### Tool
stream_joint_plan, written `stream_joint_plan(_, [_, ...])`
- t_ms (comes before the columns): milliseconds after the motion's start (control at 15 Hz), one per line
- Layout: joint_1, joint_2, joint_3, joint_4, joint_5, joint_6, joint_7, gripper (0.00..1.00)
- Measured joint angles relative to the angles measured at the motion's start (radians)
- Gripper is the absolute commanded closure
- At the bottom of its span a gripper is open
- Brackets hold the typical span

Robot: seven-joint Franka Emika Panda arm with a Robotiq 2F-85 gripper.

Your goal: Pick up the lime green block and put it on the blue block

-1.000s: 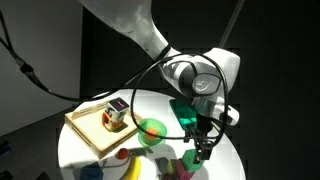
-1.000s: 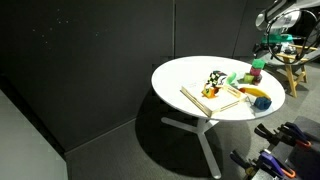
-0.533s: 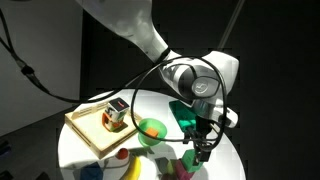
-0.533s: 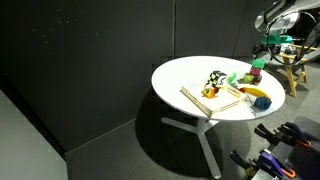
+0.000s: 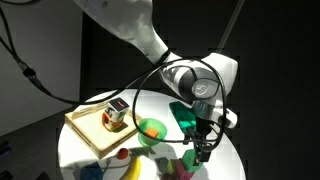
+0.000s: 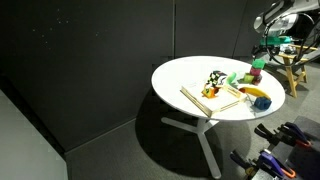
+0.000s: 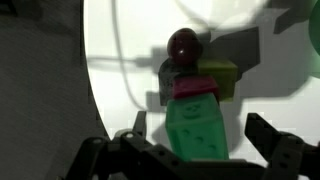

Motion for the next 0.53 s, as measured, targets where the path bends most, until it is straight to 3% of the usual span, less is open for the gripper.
stream_joint_plan(533, [-0.003,0.021,0.0,0.018,0.0,0.0,0.001,0.0])
